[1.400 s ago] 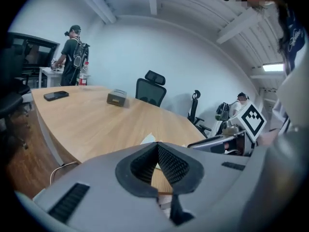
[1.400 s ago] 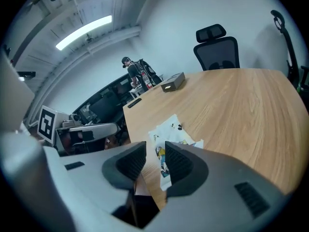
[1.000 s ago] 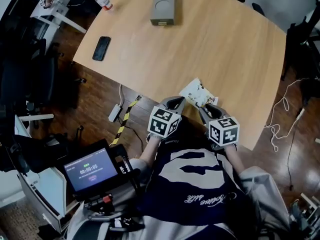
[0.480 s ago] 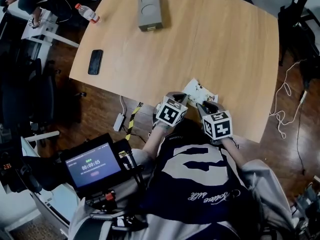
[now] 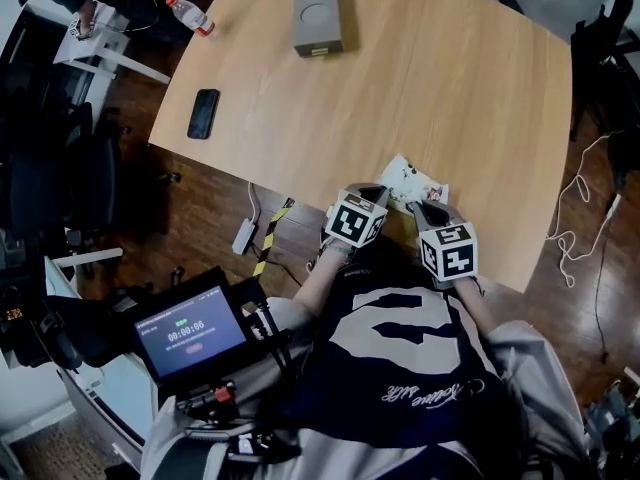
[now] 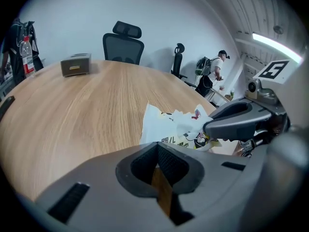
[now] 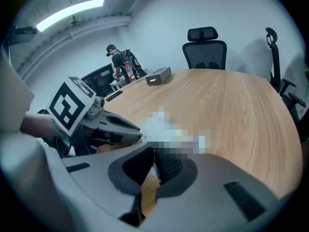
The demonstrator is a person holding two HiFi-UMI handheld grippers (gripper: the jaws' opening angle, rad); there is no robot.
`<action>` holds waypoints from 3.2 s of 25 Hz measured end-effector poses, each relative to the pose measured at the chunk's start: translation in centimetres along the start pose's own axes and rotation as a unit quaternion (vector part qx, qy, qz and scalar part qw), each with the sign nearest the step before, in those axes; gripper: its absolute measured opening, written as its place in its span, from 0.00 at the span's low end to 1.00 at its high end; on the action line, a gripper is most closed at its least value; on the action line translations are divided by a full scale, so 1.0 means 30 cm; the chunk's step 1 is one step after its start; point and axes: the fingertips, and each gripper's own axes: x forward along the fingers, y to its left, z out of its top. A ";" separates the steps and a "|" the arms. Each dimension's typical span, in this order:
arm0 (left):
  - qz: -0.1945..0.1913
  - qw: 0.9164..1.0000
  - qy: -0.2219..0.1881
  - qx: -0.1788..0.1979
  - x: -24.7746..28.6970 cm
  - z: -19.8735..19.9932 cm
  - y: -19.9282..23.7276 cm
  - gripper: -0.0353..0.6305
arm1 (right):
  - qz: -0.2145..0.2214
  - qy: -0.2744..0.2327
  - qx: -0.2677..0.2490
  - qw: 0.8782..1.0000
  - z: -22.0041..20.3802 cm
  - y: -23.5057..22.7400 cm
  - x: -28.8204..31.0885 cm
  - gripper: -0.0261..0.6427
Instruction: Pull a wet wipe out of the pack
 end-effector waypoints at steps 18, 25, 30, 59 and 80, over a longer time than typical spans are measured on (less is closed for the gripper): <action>0.021 1.000 -0.008 -0.022 -0.025 -0.005 -0.006 0.06 | 0.040 -0.069 0.050 0.996 0.089 -0.012 -0.183 0.04; 0.042 0.999 -0.025 -0.015 -0.041 0.006 0.003 0.06 | 0.030 -0.088 0.067 0.993 0.107 -0.046 -0.252 0.04; 0.056 0.996 -0.061 -0.027 -0.094 0.035 -0.029 0.06 | 0.028 -0.100 0.071 0.992 0.099 -0.072 -0.299 0.04; 0.077 0.930 -0.264 -0.244 -0.273 -0.059 -0.863 0.06 | 0.137 -0.096 0.025 0.985 -0.306 -0.342 -0.792 0.04; 0.138 0.906 -0.303 -0.260 -0.590 -0.434 -1.029 0.06 | 0.186 -0.087 -0.022 0.979 -0.508 0.020 -0.892 0.04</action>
